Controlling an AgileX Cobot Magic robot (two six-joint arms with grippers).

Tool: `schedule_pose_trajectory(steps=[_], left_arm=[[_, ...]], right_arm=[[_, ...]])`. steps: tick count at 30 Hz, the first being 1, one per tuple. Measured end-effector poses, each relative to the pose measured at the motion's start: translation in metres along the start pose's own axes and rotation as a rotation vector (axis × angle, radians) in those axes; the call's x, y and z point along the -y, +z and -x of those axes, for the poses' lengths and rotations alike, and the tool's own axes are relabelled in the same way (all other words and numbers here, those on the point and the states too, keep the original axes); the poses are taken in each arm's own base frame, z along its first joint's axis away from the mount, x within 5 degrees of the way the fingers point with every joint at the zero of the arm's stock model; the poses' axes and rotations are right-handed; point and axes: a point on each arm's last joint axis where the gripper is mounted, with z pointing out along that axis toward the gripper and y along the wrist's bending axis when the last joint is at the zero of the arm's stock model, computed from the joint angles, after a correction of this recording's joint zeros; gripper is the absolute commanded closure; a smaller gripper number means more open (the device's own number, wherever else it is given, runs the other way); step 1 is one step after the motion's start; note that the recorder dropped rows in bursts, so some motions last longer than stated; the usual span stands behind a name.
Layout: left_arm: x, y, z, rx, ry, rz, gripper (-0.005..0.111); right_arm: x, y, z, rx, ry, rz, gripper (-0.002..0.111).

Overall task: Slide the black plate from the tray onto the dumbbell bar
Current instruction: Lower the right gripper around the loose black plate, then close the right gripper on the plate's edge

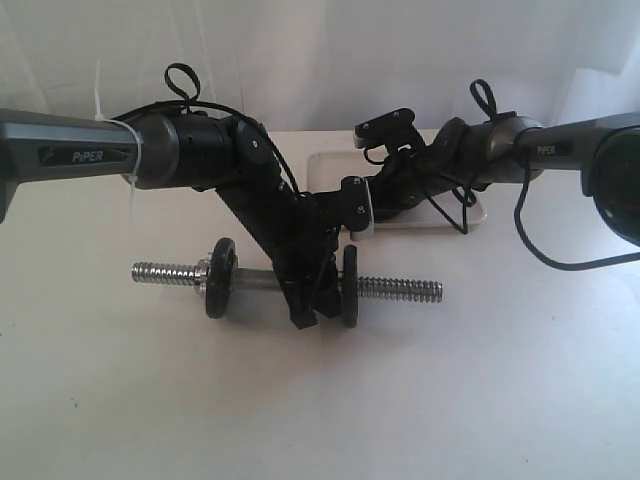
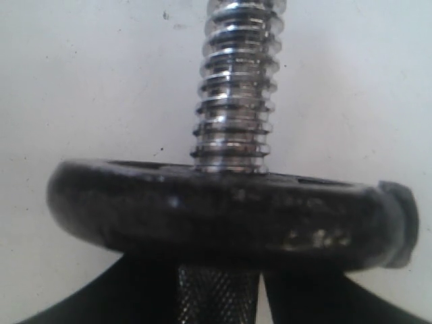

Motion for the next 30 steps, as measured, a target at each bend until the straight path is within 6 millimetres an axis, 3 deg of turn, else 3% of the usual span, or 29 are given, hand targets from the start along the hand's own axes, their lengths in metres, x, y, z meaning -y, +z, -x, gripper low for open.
schedule_pose_trajectory(steps=[15, 22, 30], left_arm=[[0.002, 0.001, 0.001, 0.01, -0.015, -0.021, 0.107], [0.002, 0.001, 0.001, 0.01, -0.016, -0.024, 0.107], [0.002, 0.001, 0.001, 0.011, -0.017, -0.024, 0.107]], right_arm=[[-0.004, -0.015, 0.003, -0.058, -0.04, 0.054, 0.108], [0.024, -0.026, -0.001, -0.089, 0.005, 0.054, 0.108], [0.028, -0.031, -0.003, -0.123, -0.038, 0.051, 0.108]])
